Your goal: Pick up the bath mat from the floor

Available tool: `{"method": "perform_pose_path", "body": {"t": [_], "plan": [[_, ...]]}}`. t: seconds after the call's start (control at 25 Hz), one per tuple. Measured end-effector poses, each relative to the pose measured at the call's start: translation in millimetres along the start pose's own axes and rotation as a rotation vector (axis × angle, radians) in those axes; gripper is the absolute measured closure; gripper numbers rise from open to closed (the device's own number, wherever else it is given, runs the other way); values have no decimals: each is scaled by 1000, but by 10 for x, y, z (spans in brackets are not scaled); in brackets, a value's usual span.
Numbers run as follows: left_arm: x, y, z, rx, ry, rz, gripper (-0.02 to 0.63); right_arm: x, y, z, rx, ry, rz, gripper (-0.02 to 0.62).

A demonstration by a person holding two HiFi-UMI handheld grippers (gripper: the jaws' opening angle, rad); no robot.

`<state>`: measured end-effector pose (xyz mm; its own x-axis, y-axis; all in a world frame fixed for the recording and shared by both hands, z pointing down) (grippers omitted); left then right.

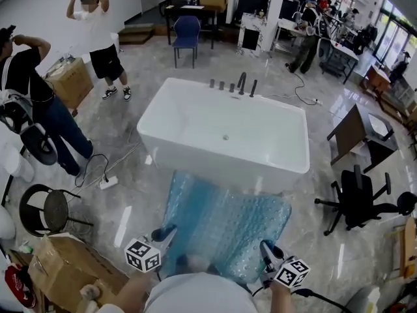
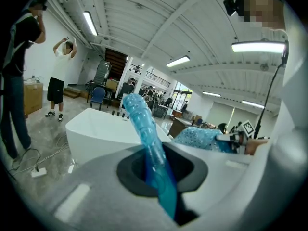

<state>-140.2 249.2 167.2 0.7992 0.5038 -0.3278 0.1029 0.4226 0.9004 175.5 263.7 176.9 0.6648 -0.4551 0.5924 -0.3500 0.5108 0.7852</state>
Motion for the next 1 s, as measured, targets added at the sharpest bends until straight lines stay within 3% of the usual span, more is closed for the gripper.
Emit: {"method": "perform_pose_path", "body": {"t": [0.6, 1.0], "plan": [[-236, 140, -237, -22, 30, -21, 580, -311, 357, 106, -39, 75, -33, 565], [-335, 90, -238, -15, 37, -23, 580, -369, 331, 181, -38, 82, -42, 565]]}}
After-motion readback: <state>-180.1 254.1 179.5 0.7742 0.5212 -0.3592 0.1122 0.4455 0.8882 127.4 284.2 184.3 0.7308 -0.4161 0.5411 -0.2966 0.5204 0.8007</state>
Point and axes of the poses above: the fingertips, and each gripper's own axes: z forward along the fingers, x to its right, y out of its underside, the point moved 1 cm from there along -z, backward along the fingers, and after that the axes turned 4 degrees about x, right-handed, at the moved point
